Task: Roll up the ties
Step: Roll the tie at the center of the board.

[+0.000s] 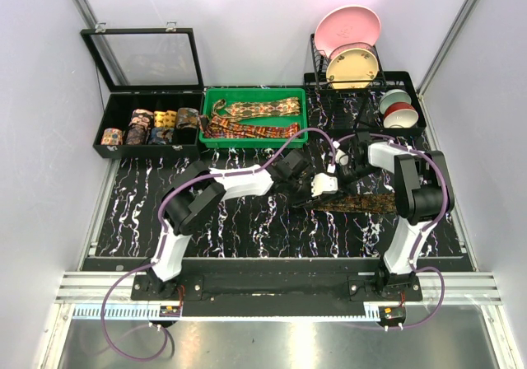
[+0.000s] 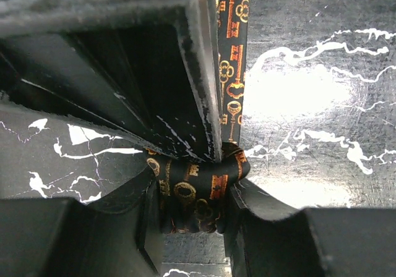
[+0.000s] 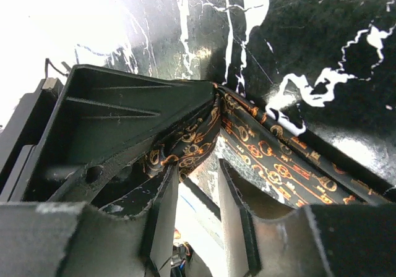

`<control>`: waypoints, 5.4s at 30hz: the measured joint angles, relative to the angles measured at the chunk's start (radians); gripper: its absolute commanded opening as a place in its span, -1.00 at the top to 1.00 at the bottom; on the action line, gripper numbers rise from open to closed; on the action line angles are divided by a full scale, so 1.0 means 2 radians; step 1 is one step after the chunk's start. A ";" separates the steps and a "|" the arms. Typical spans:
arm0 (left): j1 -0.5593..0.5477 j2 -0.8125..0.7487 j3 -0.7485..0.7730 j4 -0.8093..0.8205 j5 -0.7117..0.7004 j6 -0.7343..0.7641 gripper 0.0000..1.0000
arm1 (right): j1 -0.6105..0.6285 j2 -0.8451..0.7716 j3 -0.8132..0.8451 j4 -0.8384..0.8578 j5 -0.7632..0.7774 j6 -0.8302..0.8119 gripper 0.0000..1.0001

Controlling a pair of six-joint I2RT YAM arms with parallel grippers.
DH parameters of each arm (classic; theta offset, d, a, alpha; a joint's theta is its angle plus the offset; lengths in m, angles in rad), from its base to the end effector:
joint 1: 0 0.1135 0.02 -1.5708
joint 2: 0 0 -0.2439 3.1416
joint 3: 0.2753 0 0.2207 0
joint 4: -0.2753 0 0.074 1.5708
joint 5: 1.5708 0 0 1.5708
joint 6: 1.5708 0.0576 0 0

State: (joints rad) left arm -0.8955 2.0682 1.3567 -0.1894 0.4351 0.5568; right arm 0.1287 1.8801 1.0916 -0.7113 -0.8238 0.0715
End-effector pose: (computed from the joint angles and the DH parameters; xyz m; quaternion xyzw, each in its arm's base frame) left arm 0.2403 -0.3389 0.1356 0.6654 0.6424 -0.2550 0.2820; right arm 0.2867 0.0797 0.1246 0.0404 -0.9150 -0.4013 0.0076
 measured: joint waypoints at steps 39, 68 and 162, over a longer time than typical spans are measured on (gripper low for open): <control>0.010 -0.001 0.002 -0.007 0.018 -0.002 -0.05 | 0.008 0.005 -0.015 0.039 -0.024 0.027 1.00; 0.064 -0.035 -0.230 0.381 0.149 -0.121 -0.17 | 0.051 0.081 0.065 -0.051 0.039 0.033 1.00; 0.010 0.027 0.039 -0.025 0.029 0.024 1.00 | -0.014 0.001 0.027 -0.031 -0.049 -0.020 0.24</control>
State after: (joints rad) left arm -0.8745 2.1227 1.4338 -0.2390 0.4923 0.6052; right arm 0.1013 1.8828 1.1446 -0.7742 -0.9226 0.0319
